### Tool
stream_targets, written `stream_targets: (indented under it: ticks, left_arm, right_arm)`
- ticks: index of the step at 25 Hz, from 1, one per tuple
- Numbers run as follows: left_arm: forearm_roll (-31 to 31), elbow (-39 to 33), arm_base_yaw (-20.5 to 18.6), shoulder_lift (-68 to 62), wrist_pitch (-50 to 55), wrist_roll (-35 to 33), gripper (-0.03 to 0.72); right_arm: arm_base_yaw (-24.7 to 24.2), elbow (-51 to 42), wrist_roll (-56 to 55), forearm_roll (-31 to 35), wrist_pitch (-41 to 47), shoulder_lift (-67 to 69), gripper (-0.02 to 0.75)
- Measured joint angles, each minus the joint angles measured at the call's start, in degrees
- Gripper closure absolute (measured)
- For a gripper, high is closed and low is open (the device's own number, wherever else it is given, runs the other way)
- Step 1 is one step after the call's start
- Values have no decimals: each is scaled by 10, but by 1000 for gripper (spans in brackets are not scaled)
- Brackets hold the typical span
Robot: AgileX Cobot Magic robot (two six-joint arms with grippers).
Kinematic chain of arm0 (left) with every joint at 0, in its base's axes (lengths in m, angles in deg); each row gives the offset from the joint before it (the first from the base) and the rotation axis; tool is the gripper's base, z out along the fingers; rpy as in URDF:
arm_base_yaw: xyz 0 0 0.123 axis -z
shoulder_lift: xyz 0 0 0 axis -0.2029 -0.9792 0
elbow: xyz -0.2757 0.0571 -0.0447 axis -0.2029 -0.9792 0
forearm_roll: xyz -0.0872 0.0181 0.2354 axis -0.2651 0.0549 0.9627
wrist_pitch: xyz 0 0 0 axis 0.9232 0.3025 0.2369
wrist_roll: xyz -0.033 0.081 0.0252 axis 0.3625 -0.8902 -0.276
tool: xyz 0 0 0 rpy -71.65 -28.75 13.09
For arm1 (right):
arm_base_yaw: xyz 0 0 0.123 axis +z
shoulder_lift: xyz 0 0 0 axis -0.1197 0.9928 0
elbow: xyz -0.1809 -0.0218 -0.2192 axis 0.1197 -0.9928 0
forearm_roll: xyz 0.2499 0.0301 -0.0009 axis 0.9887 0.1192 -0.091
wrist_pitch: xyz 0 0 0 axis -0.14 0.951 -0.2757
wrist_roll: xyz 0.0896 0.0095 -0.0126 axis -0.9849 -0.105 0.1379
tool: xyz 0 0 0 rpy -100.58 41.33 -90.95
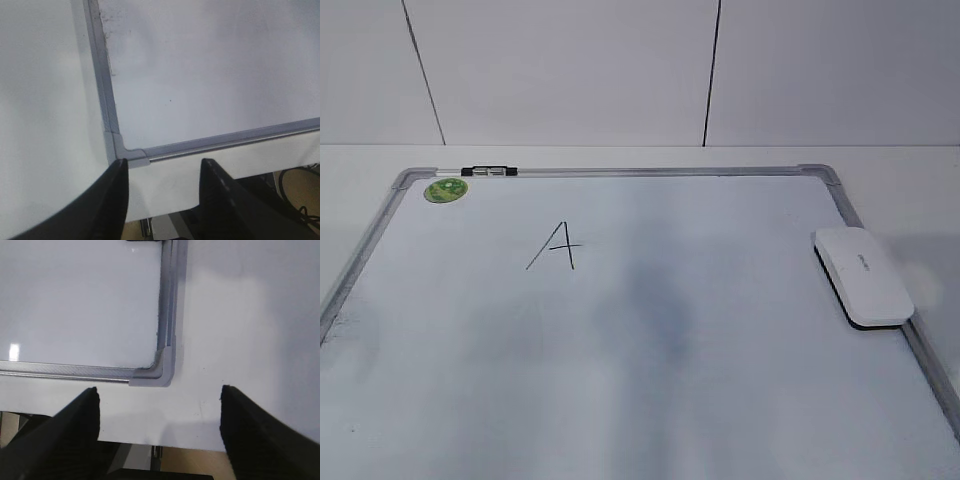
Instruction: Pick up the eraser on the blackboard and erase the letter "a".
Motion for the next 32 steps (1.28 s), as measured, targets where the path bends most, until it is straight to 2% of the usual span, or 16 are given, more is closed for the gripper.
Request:
stream_targets:
  ticks: [7,14,23,32]
  left_arm:
    - [-1,-116,0,133,-5,0,337]
    - [22,-122,4,204,-32,0,337]
    - [29,-142,12,209,-77,0,340]
    - [29,-142,12,209,-78,0,394]
  right_arm:
    - [0,-99,1,-28,-22,-129,145]
    - [0,-145,1,-44,-44,-215,145]
    - [0,-145,2,-53,-46,-220,145]
    - [0,-145,2,-54,-46,-220,145]
